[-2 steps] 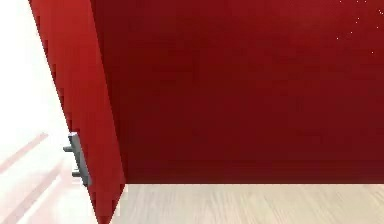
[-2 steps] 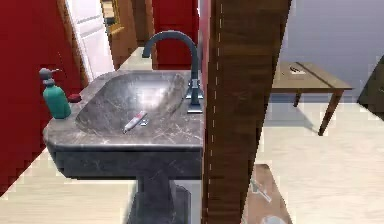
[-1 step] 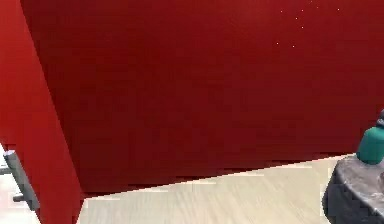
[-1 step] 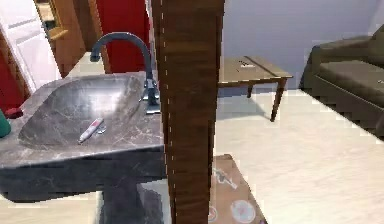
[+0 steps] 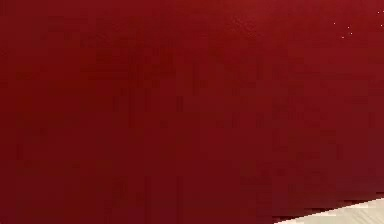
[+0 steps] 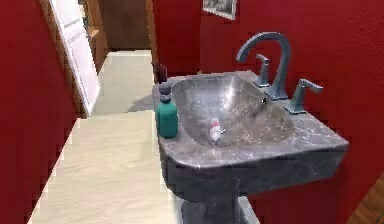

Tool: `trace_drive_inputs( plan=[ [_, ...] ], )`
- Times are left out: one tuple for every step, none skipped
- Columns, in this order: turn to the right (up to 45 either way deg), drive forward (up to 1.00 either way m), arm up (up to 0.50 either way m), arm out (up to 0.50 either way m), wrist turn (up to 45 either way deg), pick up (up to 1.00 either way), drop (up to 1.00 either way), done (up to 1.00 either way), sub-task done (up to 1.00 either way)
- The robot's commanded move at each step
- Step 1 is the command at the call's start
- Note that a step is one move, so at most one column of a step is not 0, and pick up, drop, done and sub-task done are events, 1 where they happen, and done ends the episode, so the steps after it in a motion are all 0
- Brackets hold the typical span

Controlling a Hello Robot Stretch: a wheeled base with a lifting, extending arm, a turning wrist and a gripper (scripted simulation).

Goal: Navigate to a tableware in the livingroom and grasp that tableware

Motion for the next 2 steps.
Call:
trace_drive_inputs(
  plan=[
    [45.0, 0.00, 0.00, 0.00, 0.0, 0.00, 0.00, 0.00, 0.00],
    [6.0, 0.00, 0.00, 0.00, 0.0, 0.00, 0.00, 0.00, 0.00]
  ],
)
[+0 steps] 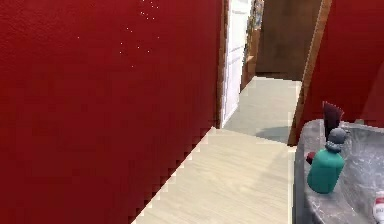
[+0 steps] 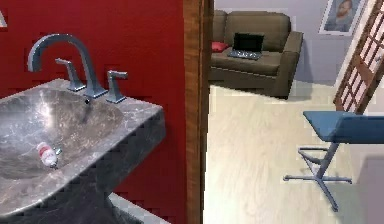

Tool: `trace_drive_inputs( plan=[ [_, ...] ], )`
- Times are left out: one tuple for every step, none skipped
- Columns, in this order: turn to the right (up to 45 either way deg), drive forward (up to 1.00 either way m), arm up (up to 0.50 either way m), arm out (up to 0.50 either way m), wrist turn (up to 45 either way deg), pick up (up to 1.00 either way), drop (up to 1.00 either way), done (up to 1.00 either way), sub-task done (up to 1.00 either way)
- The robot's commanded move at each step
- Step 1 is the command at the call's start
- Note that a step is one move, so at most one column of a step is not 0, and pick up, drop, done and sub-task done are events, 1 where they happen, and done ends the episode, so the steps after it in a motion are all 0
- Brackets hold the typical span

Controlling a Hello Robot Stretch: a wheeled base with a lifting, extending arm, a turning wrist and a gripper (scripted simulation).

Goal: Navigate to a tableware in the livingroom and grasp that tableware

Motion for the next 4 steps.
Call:
trace_drive_inputs(
  plan=[
    [3.0, 0.00, 0.00, 0.00, 0.0, 0.00, 0.00, 0.00, 0.00],
    [0.0, 0.45, 0.00, 0.00, 0.0, 0.00, 0.00, 0.00, 0.00],
    [21.0, 0.00, 0.00, 0.00, 0.0, 0.00, 0.00, 0.00, 0.00],
    [3.0, 0.00, 0.00, 0.00, 0.0, 0.00, 0.00, 0.00, 0.00]
  ],
)
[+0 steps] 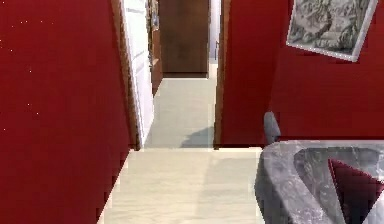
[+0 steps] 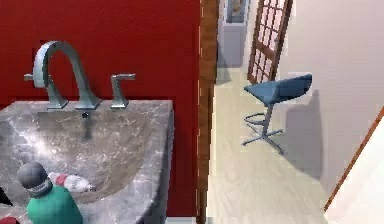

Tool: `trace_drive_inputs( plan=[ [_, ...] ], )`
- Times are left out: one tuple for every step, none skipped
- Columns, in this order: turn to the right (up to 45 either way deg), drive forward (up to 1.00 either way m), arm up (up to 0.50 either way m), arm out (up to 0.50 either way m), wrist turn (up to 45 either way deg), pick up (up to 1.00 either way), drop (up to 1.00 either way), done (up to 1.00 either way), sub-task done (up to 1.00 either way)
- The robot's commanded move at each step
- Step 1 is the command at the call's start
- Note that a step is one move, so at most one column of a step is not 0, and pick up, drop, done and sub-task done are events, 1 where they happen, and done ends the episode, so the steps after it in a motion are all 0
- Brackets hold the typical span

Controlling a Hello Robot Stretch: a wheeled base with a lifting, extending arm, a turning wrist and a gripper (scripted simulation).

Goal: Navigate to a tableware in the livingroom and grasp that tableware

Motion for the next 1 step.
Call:
trace_drive_inputs(
  plan=[
    [0.0, 0.70, 0.00, 0.00, 0.0, 0.00, 0.00, 0.00, 0.00]
  ],
)
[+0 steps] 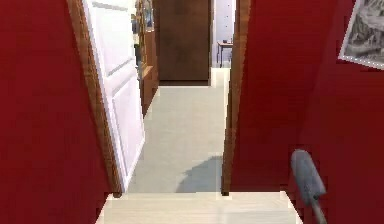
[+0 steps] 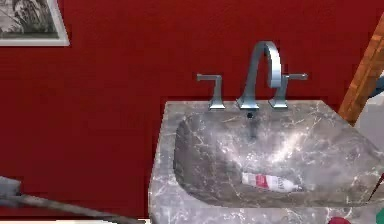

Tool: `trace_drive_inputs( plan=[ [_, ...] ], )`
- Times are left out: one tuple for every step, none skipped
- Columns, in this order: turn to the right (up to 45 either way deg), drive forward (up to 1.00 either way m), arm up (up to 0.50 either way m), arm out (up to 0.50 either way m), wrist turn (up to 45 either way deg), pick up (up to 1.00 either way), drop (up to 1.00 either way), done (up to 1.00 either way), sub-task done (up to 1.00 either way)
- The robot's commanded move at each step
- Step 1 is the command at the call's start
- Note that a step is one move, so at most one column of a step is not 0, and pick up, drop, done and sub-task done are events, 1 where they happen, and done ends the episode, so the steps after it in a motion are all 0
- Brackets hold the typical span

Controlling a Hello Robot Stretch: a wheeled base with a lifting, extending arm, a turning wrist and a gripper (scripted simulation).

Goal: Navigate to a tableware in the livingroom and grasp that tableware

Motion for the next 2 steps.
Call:
trace_drive_inputs(
  plan=[
    [0.0, 1.00, 0.00, 0.00, 0.0, 0.00, 0.00, 0.00, 0.00],
    [-6.0, 0.00, 0.00, 0.00, 0.0, 0.00, 0.00, 0.00, 0.00]
  ],
)
